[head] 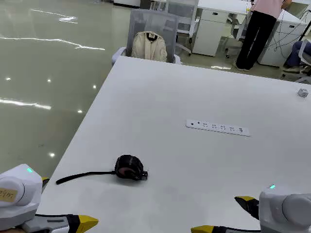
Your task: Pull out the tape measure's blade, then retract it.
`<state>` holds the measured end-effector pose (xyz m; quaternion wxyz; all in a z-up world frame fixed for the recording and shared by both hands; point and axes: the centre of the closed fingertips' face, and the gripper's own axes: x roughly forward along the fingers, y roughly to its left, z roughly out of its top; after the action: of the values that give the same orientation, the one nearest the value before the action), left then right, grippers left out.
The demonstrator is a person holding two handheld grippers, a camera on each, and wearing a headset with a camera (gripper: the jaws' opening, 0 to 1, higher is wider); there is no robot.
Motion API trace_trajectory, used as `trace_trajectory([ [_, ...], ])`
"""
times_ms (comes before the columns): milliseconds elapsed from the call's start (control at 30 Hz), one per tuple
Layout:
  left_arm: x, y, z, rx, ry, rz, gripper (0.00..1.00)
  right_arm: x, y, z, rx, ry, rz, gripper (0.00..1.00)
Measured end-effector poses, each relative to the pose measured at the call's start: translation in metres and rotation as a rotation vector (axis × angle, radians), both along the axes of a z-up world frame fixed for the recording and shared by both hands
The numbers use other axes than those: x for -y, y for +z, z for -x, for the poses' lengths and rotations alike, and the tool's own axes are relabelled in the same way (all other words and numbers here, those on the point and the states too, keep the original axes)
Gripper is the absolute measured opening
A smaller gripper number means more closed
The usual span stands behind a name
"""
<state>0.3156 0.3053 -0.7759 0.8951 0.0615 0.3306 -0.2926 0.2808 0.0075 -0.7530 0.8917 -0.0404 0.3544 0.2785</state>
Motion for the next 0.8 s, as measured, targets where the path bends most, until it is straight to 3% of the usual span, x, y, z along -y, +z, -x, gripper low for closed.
trace_trajectory([
  [800,-0.0037,-0.0018,0.0008,0.000,0.006,-0.002,0.99,-0.0006,0.0025,-0.0010,0.008,-0.005,-0.011,0.93],
])
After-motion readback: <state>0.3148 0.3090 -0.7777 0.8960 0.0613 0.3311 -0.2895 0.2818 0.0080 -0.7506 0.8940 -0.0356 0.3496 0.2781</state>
